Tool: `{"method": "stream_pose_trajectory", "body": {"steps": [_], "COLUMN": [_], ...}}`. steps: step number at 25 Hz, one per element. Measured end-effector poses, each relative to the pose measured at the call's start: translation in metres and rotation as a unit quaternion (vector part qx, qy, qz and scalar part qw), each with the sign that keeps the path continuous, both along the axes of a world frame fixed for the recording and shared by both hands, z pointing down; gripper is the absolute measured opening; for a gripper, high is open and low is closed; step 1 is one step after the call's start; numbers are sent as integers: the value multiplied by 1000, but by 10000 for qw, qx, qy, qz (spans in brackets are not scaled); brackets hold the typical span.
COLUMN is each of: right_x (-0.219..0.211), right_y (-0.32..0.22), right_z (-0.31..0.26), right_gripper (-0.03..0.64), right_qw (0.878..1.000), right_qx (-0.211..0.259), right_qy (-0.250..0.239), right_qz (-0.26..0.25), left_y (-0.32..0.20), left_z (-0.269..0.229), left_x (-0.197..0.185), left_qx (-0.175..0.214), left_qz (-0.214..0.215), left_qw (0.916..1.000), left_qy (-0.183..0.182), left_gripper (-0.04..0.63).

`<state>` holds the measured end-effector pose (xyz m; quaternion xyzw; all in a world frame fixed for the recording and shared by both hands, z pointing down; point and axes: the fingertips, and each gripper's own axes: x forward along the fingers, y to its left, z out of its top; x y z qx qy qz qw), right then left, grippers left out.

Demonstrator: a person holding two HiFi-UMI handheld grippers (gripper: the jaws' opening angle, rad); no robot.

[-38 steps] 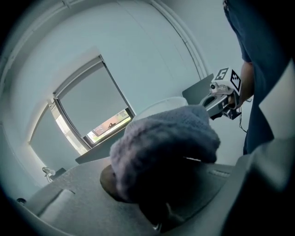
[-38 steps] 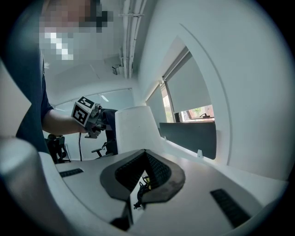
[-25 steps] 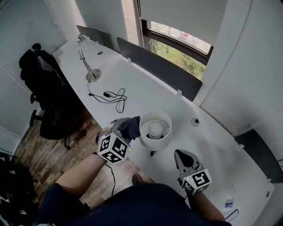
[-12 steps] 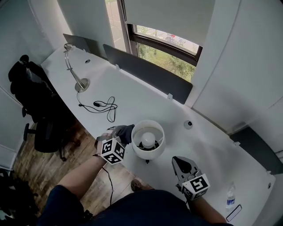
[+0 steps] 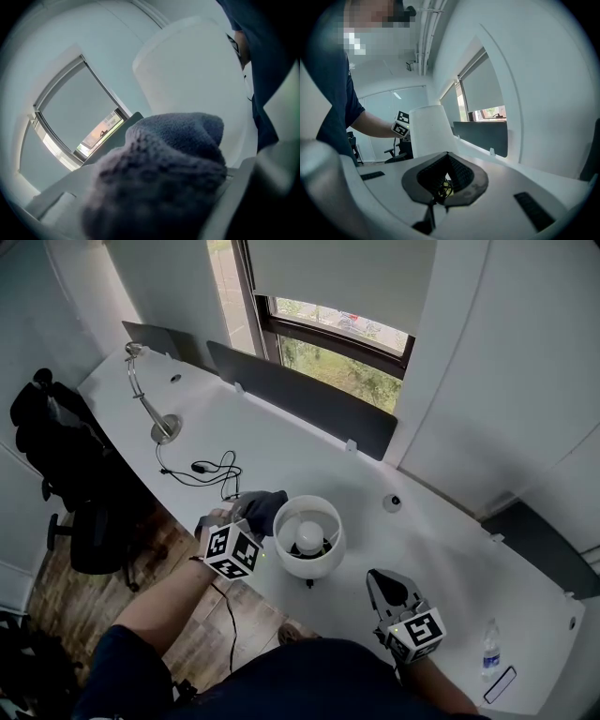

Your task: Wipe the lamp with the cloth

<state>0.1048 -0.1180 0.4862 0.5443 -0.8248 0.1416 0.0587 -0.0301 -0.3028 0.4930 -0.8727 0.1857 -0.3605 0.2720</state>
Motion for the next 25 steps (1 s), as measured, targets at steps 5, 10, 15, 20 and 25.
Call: {"method": "stream_pose_trajectory", "body": {"steps": [5, 10, 15, 20, 25], "right_x": [4, 9, 12, 9, 1], "right_y": [2, 7, 10, 12, 17], "right_z": [-8, -11, -15, -23, -28], "right_gripper": [4, 5, 3, 5, 5], "right_qw": [9999, 9997, 9995, 9994, 9990], "right_qx": [112, 193, 259, 339, 421], "right_qy": [-42, -63, -67, -63, -53], "right_qz": [97, 165, 176, 83, -105], "left_y": [0, 2, 4, 11, 30], "left_z": [-34, -60, -83, -102, -125], "left_x": [13, 20, 21, 8, -11], "left_qx": [310, 549, 564, 473, 308], "left_qz": [212, 364, 232, -53, -403], "left_qw": [9992, 9977, 9973, 9961, 9895], "left_qy": [109, 173, 408, 750, 1357], "left_gripper": [48, 48, 48, 48, 48]}}
